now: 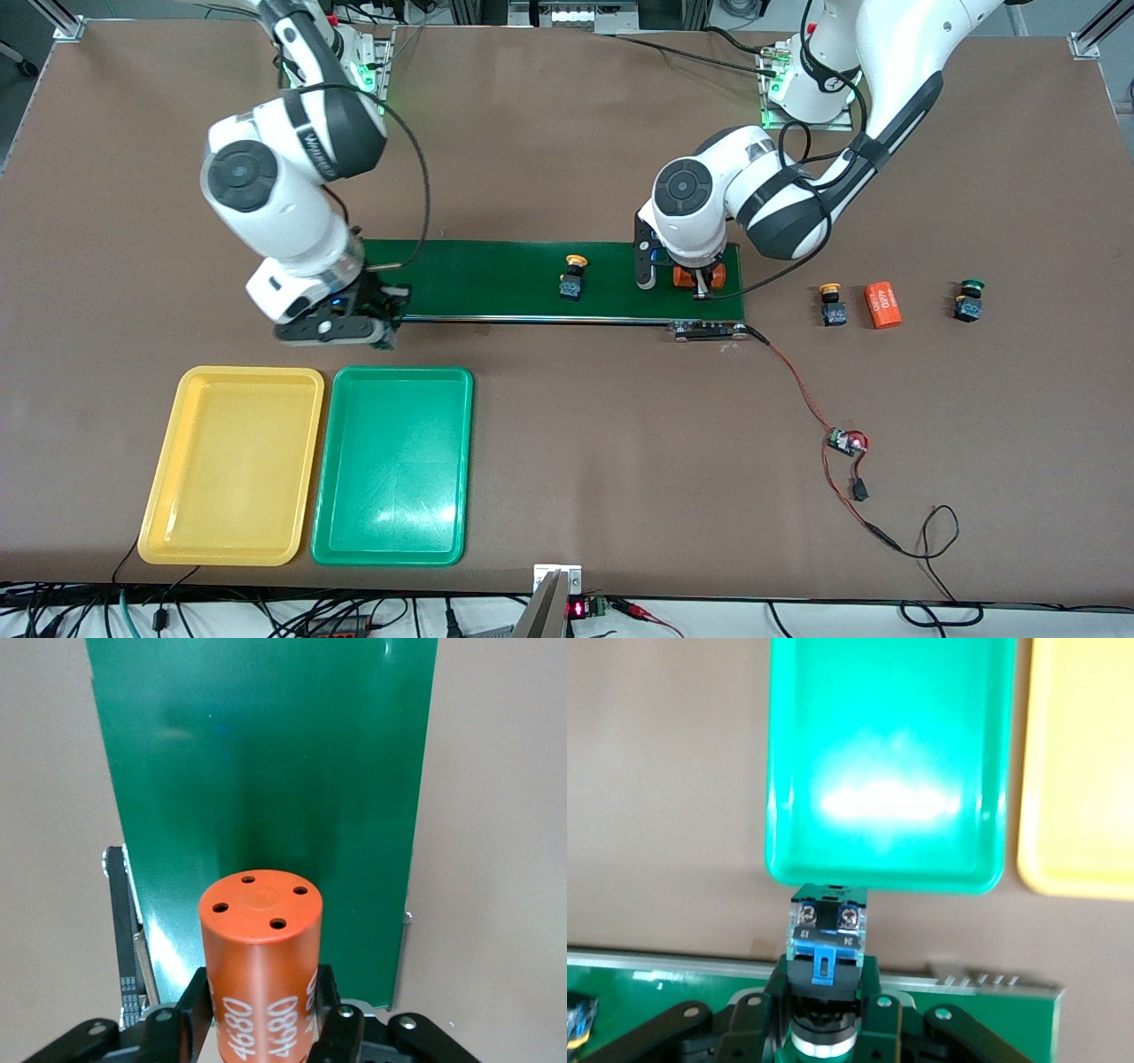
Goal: Sort buttons by color to trays
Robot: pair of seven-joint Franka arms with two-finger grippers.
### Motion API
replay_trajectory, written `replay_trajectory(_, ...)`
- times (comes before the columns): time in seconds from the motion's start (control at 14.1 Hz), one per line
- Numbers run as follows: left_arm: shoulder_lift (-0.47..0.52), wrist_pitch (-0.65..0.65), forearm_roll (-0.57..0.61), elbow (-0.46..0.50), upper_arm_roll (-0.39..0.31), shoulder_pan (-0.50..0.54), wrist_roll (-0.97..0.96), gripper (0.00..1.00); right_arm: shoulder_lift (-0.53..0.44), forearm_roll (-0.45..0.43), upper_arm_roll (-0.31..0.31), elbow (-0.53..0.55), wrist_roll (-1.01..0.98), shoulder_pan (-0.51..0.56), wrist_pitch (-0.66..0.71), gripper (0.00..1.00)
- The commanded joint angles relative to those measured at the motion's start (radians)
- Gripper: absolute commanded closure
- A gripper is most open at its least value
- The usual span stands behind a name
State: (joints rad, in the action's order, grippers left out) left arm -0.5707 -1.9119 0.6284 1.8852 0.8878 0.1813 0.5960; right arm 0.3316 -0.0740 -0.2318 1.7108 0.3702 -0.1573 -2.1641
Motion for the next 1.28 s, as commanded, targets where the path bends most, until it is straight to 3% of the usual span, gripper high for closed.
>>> replay_trajectory(0.0, -0.035, 0.019, 0.034, -0.020, -0.006, -0.008, 0.011, 0.98, 0.170, -0.020, 0.025, -0.153, -0.065, 0.013, -0.077, 0.87)
replay_trajectory(0.07, -0.037, 0.019, 0.034, -0.018, -0.006, -0.009, 0.010, 0.96, 0.216, -0.020, 0.035, -0.171, -0.070, 0.013, -0.148, 0.87)
replay_trajectory(0.14, -0.037, 0.019, 0.034, -0.017, -0.007, -0.017, 0.010, 0.85, 0.254, -0.020, 0.037, -0.174, -0.082, 0.013, -0.219, 0.87)
replay_trajectory(0.28, -0.044, 0.017, 0.080, -0.018, -0.030, -0.040, 0.010, 0.40, 0.320, -0.020, 0.040, -0.174, -0.131, 0.015, -0.334, 0.87)
replay_trajectory(0.35, -0.050, 0.017, 0.089, -0.020, -0.030, -0.043, 0.011, 0.00, 0.351, -0.020, 0.052, -0.174, -0.146, 0.015, -0.376, 0.83)
replay_trajectory(0.64, -0.040, 0.042, 0.089, -0.038, -0.021, -0.036, 0.019, 0.00, 0.426, -0.024, 0.081, -0.171, -0.157, 0.013, -0.496, 0.81)
replay_trajectory(0.78, -0.028, 0.223, 0.086, -0.166, -0.015, -0.046, 0.036, 0.00, 0.429, -0.029, 0.081, -0.171, -0.157, 0.012, -0.499, 0.64)
replay_trajectory(0.92, -0.043, 0.405, 0.082, -0.363, -0.017, -0.049, 0.207, 0.00, 0.431, -0.029, 0.081, -0.169, -0.159, 0.013, -0.499, 0.19)
replay_trajectory(1.06, -0.057, 0.410, 0.074, -0.483, -0.041, -0.017, 0.434, 0.00, 0.426, -0.029, 0.080, -0.168, -0.166, 0.013, -0.494, 0.16)
replay_trajectory(1.21, -0.078, 0.406, 0.071, -0.532, -0.069, 0.007, 0.505, 0.00, 0.391, -0.030, 0.080, -0.151, -0.168, 0.013, -0.471, 0.14)
